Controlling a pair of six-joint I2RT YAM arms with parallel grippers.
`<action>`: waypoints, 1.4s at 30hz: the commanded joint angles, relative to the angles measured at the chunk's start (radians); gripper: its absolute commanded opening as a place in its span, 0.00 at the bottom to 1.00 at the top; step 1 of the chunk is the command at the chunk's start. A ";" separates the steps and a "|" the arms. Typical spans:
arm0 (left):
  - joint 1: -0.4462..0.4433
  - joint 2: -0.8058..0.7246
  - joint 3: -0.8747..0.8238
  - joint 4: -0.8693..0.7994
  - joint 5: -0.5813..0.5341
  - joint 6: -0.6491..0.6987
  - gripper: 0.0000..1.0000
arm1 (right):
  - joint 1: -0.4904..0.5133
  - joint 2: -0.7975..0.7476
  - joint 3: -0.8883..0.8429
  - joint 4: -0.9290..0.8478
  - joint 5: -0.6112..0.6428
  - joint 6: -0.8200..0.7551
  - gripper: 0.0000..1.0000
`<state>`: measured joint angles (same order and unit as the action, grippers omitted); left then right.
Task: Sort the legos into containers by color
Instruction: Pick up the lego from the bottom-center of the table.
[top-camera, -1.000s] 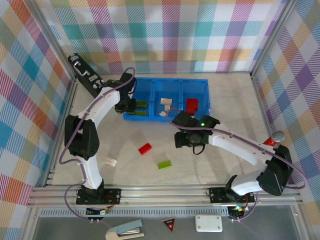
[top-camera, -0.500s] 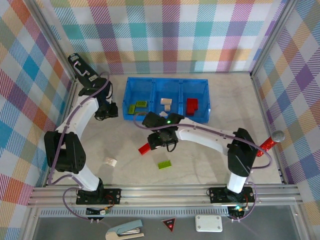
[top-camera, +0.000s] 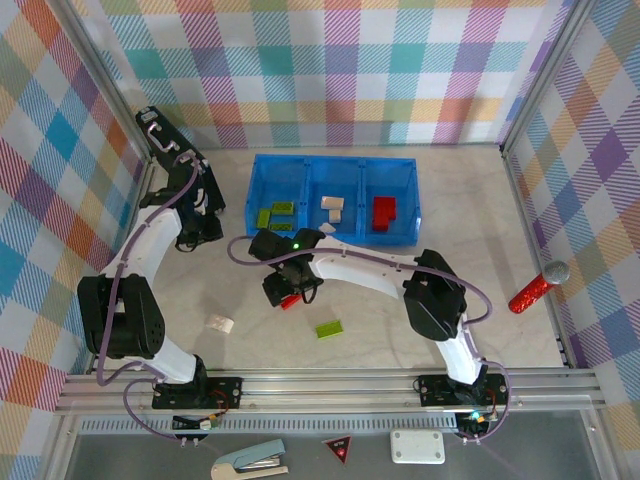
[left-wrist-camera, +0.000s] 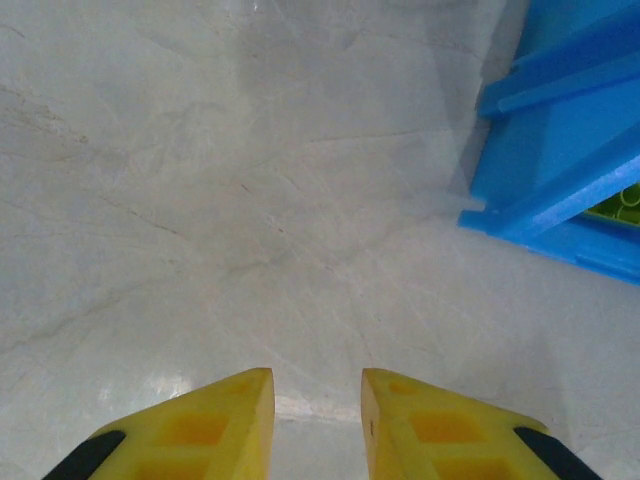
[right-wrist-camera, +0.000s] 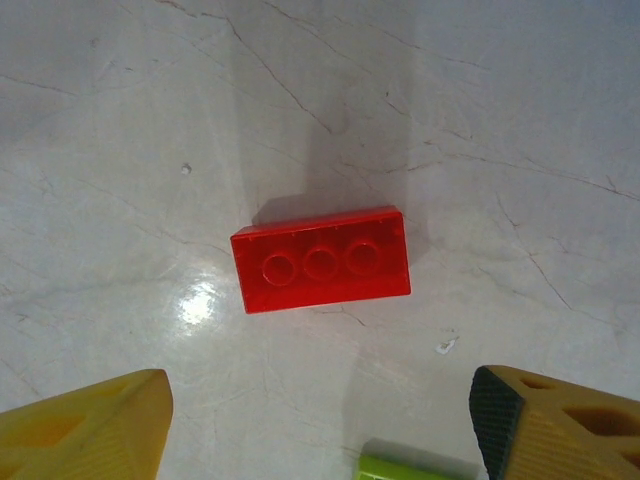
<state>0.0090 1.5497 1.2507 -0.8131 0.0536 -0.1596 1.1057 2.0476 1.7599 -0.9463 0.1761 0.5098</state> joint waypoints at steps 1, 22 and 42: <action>0.017 -0.016 -0.020 0.035 0.038 0.012 0.29 | 0.006 0.040 0.029 -0.018 -0.018 -0.032 0.80; 0.028 0.002 -0.018 0.040 0.067 0.009 0.29 | 0.006 0.199 0.074 0.002 -0.029 -0.059 0.79; 0.028 0.004 -0.021 0.041 0.077 0.008 0.29 | -0.008 0.154 0.046 -0.010 0.009 -0.038 0.66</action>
<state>0.0235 1.5497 1.2438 -0.7780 0.1154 -0.1600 1.1053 2.2318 1.8103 -0.9352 0.1612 0.4572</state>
